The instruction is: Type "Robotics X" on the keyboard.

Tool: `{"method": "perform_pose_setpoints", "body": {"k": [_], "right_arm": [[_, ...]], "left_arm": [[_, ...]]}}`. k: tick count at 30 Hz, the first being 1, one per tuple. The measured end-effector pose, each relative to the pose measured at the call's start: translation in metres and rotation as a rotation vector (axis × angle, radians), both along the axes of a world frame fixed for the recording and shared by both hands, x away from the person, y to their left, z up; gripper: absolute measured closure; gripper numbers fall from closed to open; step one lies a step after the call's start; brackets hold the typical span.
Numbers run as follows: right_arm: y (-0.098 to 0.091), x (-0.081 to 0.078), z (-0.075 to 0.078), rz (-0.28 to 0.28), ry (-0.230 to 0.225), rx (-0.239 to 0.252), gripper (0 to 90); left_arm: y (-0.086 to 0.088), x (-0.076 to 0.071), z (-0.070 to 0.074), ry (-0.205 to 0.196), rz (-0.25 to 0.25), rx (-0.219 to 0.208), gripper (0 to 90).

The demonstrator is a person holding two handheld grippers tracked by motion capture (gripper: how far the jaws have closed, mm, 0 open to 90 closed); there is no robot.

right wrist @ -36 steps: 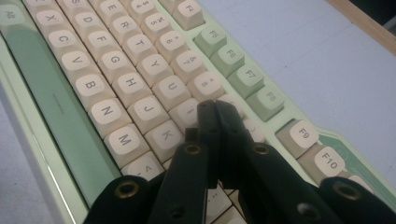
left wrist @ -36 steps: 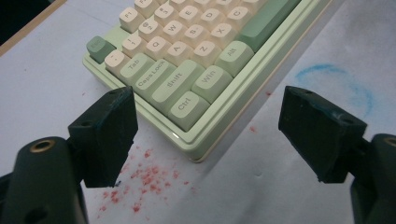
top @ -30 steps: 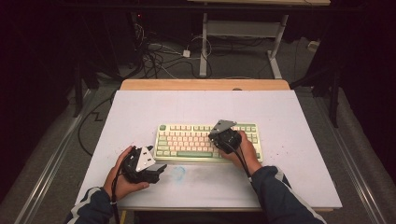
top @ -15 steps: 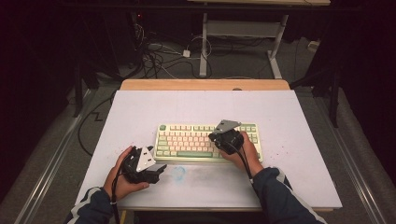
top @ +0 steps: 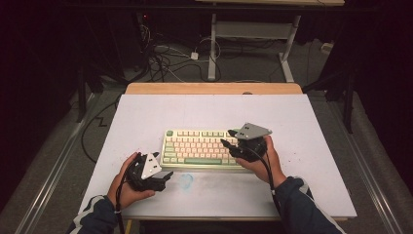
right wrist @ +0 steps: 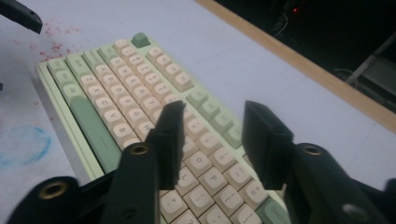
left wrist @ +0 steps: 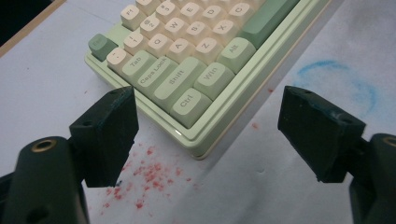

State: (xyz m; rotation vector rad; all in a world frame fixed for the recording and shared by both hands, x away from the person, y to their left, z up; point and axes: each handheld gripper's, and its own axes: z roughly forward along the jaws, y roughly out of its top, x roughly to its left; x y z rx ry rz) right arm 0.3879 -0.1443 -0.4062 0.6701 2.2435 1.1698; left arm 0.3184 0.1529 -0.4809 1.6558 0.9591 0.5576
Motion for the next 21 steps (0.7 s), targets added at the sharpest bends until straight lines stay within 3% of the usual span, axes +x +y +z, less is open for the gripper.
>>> {"method": "perform_pose_setpoints", "body": {"k": [5, 10, 15, 21], "right_arm": [[-0.012, -0.013, 0.007, -0.01, -0.064, 0.022, 39.3], [-0.026, -0.027, 0.008, -0.05, -0.114, 0.044, 30.3], [-0.04, -0.041, 0.002, -0.083, -0.151, 0.025, 26.9], [-0.06, -0.058, -0.005, -0.111, -0.162, 0.032, 25.5]], "left_arm": [[0.0, 0.0, 0.002, -0.001, 0.003, -0.011, 20.3], [0.002, -0.001, 0.005, -0.013, 0.009, -0.014, 21.8], [0.005, 0.0, 0.009, -0.009, 0.017, -0.039, 24.7], [0.009, 0.002, 0.015, 0.005, 0.026, -0.053, 36.8]]}}
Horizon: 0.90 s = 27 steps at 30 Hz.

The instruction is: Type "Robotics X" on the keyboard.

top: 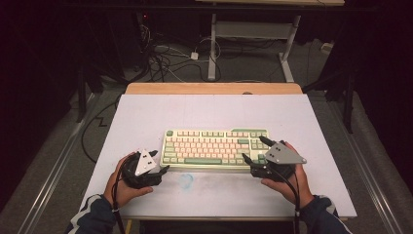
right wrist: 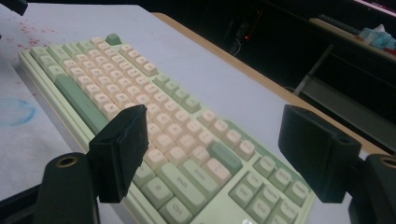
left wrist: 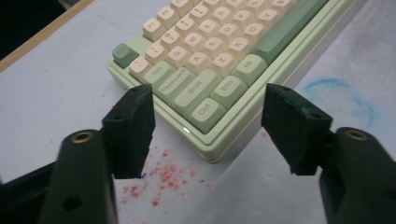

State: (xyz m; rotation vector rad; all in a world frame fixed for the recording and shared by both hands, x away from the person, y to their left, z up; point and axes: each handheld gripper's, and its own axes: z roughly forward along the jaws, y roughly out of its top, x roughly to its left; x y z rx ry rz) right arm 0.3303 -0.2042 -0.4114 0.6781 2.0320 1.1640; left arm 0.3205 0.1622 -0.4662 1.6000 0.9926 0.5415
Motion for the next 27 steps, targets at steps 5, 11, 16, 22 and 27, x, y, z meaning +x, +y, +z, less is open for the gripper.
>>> {"method": "perform_pose_setpoints", "body": {"k": [5, 11, 16, 22, 27], "right_arm": [[-0.018, -0.015, -0.009, -0.034, -0.021, -0.011, 25.8], [-0.035, -0.029, -0.022, -0.056, 0.011, -0.036, 25.8], [-0.044, -0.033, -0.027, -0.071, 0.023, -0.022, 25.8], [-0.043, -0.032, -0.031, -0.064, 0.03, -0.031, 25.6], [-0.039, -0.03, -0.033, -0.064, 0.045, -0.049, 25.6]], "left_arm": [[0.005, 0.0, 0.006, 0.05, -0.037, 0.004, 65.5], [0.008, 0.001, 0.009, 0.063, -0.046, 0.039, 87.1], [0.004, 0.005, 0.016, 0.076, -0.063, 0.015, 87.3], [-0.01, 0.016, 0.027, 0.099, -0.08, -0.001, 87.2], [-0.028, 0.03, 0.035, 0.115, -0.095, -0.002, 87.1]]}}
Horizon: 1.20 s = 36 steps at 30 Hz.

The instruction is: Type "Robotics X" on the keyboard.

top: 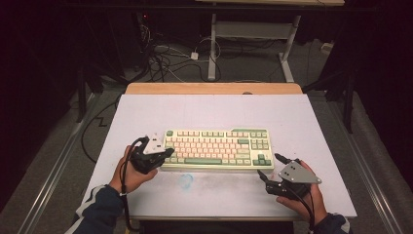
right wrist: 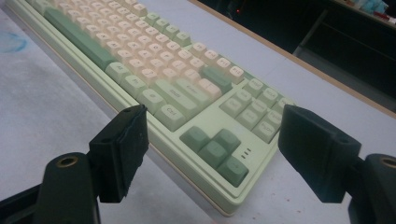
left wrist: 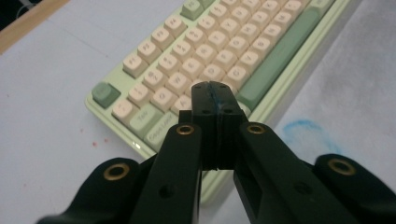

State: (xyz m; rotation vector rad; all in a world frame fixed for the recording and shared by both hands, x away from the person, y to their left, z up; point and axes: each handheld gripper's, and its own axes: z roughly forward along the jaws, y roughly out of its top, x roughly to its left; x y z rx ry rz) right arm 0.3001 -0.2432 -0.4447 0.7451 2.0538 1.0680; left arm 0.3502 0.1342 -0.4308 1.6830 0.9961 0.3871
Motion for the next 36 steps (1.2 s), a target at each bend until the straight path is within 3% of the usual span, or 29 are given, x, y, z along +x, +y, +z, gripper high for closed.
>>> {"method": "perform_pose_setpoints", "body": {"k": [9, 15, 36], "right_arm": [[0.002, 0.001, -0.004, 0.011, 0.023, -0.009, 25.6], [0.003, 0.003, -0.007, 0.013, 0.044, -0.025, 25.6], [0.007, 0.004, -0.012, 0.033, 0.069, -0.054, 25.6]], "left_arm": [[-0.047, 0.02, 0.005, -0.008, -0.068, 0.055, 87.3], [-0.068, 0.033, -0.002, 0.004, -0.088, 0.089, 87.3], [-0.085, 0.057, -0.021, 0.043, -0.072, 0.13, 87.3]]}}
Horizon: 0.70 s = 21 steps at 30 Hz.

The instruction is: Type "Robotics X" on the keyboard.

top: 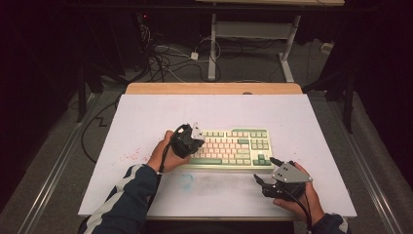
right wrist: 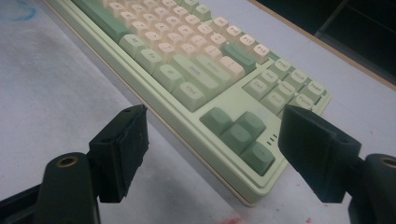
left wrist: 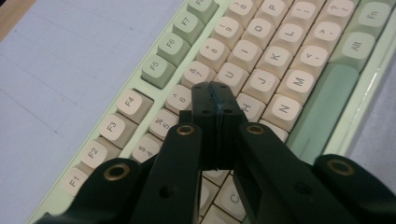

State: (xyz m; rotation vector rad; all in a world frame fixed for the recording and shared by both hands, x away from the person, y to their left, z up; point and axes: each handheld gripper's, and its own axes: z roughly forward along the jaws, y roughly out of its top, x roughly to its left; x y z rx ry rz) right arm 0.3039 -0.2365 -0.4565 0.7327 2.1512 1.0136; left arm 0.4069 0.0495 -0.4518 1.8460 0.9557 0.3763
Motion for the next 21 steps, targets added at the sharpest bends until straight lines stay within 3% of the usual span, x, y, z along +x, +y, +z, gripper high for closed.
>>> {"method": "perform_pose_setpoints", "body": {"k": [15, 19, 21], "right_arm": [[0.0, 0.0, 0.0, -0.003, 0.005, 0.0, 25.6], [0.0, 0.0, -0.001, 0.001, 0.008, -0.008, 25.6], [0.0, 0.0, -0.001, 0.001, 0.01, -0.011, 25.6]], "left_arm": [[-0.001, 0.009, -0.008, 0.013, 0.011, 0.036, 87.2], [-0.003, 0.009, -0.01, 0.034, 0.007, 0.035, 87.1], [-0.003, 0.008, -0.01, 0.019, 0.005, 0.047, 87.1]]}}
